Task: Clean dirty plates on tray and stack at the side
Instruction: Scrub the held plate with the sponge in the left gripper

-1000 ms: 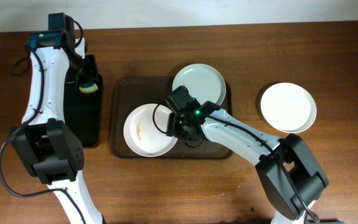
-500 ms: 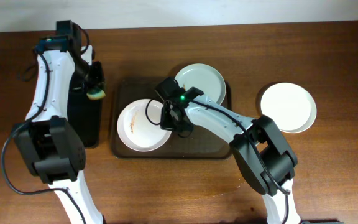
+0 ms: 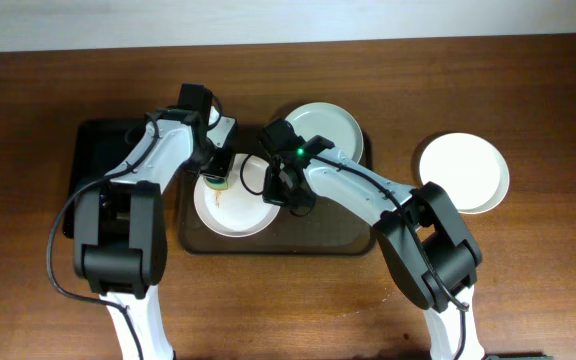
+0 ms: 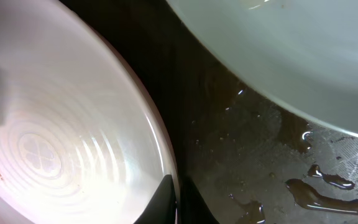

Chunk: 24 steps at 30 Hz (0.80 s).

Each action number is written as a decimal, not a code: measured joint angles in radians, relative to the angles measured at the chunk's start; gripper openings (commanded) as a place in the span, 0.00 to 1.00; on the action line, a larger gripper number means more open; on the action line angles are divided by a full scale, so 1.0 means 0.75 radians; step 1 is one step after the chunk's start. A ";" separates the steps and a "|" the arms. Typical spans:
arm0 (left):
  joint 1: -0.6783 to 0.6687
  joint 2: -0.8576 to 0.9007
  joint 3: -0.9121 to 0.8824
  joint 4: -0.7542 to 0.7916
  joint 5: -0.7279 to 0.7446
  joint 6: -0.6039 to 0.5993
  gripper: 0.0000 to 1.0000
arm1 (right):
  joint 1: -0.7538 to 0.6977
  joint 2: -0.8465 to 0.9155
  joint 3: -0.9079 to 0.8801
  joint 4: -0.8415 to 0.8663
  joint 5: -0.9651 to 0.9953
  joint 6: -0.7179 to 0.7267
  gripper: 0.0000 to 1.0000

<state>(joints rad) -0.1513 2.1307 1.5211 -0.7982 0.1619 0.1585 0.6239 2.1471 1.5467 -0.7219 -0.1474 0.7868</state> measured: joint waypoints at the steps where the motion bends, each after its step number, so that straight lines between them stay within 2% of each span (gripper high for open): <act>1: 0.000 -0.019 -0.033 0.014 0.003 0.004 0.01 | 0.000 0.000 0.000 0.000 0.000 0.000 0.04; 3: 0.000 -0.064 -0.112 0.004 0.026 0.006 0.01 | 0.000 0.001 0.000 0.000 -0.001 -0.001 0.04; 6: -0.005 -0.079 -0.152 -0.219 0.144 0.008 0.01 | 0.000 0.001 0.000 0.001 0.000 0.000 0.04; 8: -0.005 -0.076 -0.174 -0.291 0.243 0.009 0.01 | 0.000 0.001 0.000 0.001 -0.001 -0.001 0.04; 10: -0.005 -0.076 -0.191 -0.173 0.297 0.009 0.01 | 0.000 0.001 0.000 0.001 0.000 0.000 0.04; 11: -0.010 -0.076 -0.189 -0.018 0.307 -0.015 0.01 | 0.000 0.001 0.000 0.001 -0.001 0.000 0.04; 12: -0.013 -0.076 -0.185 0.102 0.264 -0.064 0.01 | 0.000 0.001 0.000 0.001 0.000 -0.001 0.04; 14: -0.023 -0.079 -0.174 0.153 0.131 -0.173 0.01 | 0.000 0.001 0.000 0.001 -0.001 -0.001 0.04; 16: -0.033 -0.089 -0.162 0.080 -0.005 -0.256 0.01 | 0.000 0.001 0.000 0.001 -0.001 -0.002 0.04; 18: -0.032 -0.095 -0.150 -0.092 -0.096 -0.282 0.01 | 0.000 0.001 0.000 0.001 -0.001 -0.001 0.04; 20: -0.028 -0.095 -0.158 -0.279 -0.010 -0.155 0.01 | 0.000 0.001 0.000 0.001 -0.001 -0.001 0.04; 21: -0.027 -0.095 -0.166 -0.284 0.064 -0.089 0.01 | 0.000 0.001 0.000 0.001 0.000 -0.001 0.04; 22: -0.027 -0.092 -0.172 -0.269 0.120 -0.051 0.01 | 0.000 0.001 0.000 0.001 -0.001 -0.001 0.04; 24: -0.026 -0.084 -0.189 -0.099 0.261 -0.057 0.01 | 0.000 0.001 0.000 0.002 -0.001 -0.001 0.04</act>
<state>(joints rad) -0.1707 2.0674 1.3792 -0.8726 0.3576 0.1154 0.6239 2.1479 1.5467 -0.7208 -0.1478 0.7860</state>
